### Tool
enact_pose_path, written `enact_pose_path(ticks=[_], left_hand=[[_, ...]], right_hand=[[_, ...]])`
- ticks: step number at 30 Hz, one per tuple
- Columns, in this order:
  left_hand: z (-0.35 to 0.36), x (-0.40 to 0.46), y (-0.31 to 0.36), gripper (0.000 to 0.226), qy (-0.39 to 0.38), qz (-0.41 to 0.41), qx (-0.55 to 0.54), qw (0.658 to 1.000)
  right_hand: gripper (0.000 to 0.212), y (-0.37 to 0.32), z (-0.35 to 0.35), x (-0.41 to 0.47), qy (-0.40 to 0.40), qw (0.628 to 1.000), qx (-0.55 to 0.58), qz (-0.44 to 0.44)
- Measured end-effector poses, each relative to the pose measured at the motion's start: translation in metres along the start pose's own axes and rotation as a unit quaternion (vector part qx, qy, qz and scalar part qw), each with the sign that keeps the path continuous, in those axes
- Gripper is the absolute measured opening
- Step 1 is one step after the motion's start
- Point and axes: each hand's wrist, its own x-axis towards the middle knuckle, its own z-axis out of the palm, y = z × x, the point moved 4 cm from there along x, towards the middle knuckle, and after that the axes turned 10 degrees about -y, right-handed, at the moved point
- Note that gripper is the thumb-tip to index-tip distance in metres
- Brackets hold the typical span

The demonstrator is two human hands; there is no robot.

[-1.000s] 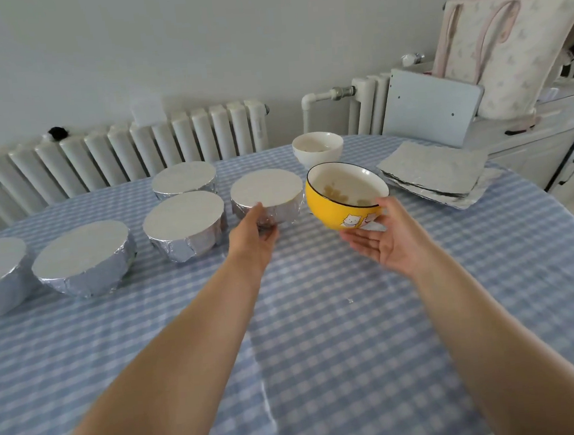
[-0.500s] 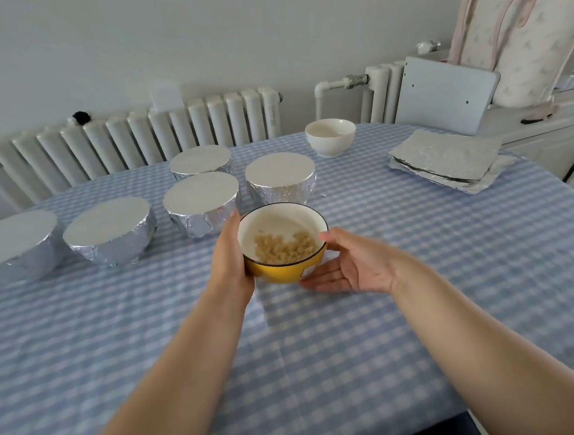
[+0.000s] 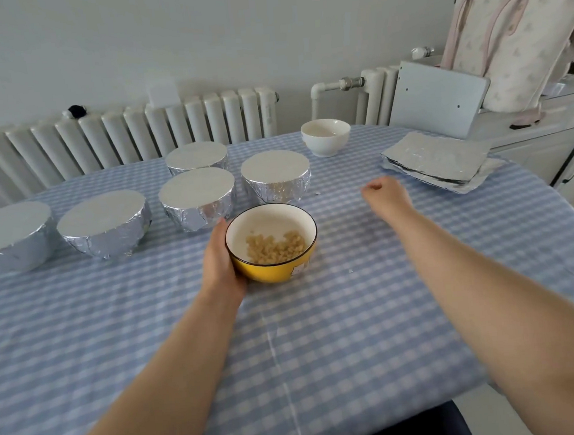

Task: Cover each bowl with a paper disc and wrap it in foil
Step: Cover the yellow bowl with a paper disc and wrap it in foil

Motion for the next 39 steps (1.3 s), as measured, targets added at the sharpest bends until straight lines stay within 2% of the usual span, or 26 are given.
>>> enact_pose_path(ticks=[1,2,4,7,10,13,16,20,28,31,36,39], left_hand=[[-0.002,0.001,0.0,0.044,0.004,0.006,0.001,1.0],[-0.003,0.001,0.0,0.046,0.009,0.011,0.003,1.0],[-0.004,0.001,0.001,0.046,0.017,0.017,0.01,1.0],[-0.004,0.003,0.004,0.04,0.017,0.027,0.032,0.999],[-0.002,0.007,0.015,0.026,0.013,0.05,0.096,0.994],[0.003,0.012,0.025,0.036,0.0,0.038,0.142,0.989],[0.004,0.019,0.028,0.025,-0.001,0.025,0.18,0.983],[0.003,0.021,0.026,0.019,0.014,0.024,0.203,0.979],[0.004,0.021,0.027,0.02,-0.003,0.023,0.254,0.967],[0.005,0.02,0.027,0.019,0.001,0.019,0.252,0.968],[0.003,0.02,0.026,0.021,0.007,0.003,0.242,0.97],[0.004,0.019,0.026,0.023,0.004,0.004,0.243,0.97]], right_hand=[[0.011,0.006,-0.005,0.009,0.016,0.998,-0.057,0.009],[0.023,0.013,-0.01,0.017,0.02,0.994,-0.102,0.03],[0.061,0.025,-0.015,0.026,0.005,0.978,-0.199,0.064],[0.085,0.042,-0.016,0.04,-0.019,0.945,-0.32,0.058],[0.099,0.051,-0.024,0.049,-0.039,0.934,-0.348,0.073],[0.114,0.053,-0.033,0.058,-0.047,0.935,-0.338,0.096],[0.123,0.056,-0.037,0.065,-0.052,0.938,-0.327,0.106],[0.122,0.065,-0.037,0.067,-0.06,0.941,-0.308,0.128],[0.117,0.063,-0.043,0.072,-0.037,0.936,-0.33,0.119],[0.108,0.06,-0.047,0.075,-0.039,0.94,-0.317,0.123],[0.092,0.058,-0.043,0.076,-0.05,0.923,-0.362,0.117],[0.074,0.054,-0.039,0.073,0.002,0.92,-0.382,0.085]])
